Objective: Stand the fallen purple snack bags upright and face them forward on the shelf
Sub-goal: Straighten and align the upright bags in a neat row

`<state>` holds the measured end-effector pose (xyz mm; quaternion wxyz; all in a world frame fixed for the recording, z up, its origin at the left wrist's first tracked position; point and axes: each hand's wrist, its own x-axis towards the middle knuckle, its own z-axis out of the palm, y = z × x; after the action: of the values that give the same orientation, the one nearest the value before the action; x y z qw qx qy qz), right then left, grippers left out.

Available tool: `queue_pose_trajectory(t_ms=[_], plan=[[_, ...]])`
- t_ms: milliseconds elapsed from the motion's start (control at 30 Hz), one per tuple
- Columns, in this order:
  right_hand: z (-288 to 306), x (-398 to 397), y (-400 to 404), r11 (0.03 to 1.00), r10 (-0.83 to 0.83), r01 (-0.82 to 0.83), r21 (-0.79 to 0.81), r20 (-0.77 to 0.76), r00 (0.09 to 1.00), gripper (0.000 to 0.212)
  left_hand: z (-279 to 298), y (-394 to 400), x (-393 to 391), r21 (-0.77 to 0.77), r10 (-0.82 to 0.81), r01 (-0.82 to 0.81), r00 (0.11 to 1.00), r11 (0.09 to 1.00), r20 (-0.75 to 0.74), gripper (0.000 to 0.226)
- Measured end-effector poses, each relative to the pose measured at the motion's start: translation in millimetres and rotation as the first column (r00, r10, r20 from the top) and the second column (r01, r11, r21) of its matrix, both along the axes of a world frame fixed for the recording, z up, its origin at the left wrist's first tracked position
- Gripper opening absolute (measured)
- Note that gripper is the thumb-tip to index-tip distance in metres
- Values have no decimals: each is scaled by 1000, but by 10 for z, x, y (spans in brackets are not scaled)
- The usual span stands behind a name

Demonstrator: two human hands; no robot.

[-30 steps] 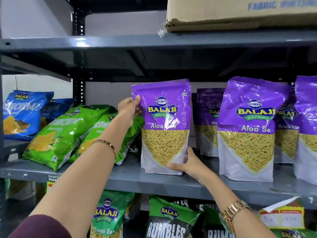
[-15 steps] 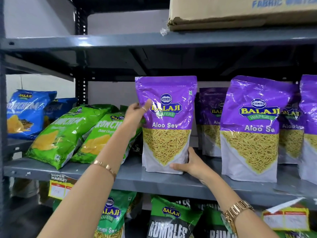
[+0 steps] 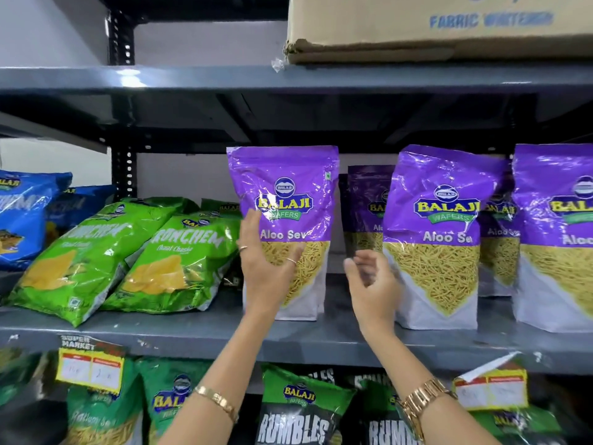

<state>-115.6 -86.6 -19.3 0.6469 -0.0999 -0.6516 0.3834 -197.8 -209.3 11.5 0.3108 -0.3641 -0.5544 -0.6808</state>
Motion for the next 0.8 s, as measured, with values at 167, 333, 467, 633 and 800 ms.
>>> queue_pose_trajectory(t_ms=[167,333,467,633,800], plan=[[66,442,355,876,-384,434,210,-238,892,17,116,376,204,-95,-59,42,982,995,-177,58],[101,836,751,824,-505,534,189,-183,844,36,403,687,353,-155,-258,249,966,956,-35,55],[60,1009,972,908,-419,419,11,23,908,81,644,890,485,-138,-389,398,917,907,89,60],[58,1046,1117,969,118,-84,-232,139,983,100,956,1183,583,-69,-481,521,824,851,301,67],[36,1028,1187,938,286,-249,-242,134,949,85,1336,1416,542,-76,-483,533,811,843,329,53]])
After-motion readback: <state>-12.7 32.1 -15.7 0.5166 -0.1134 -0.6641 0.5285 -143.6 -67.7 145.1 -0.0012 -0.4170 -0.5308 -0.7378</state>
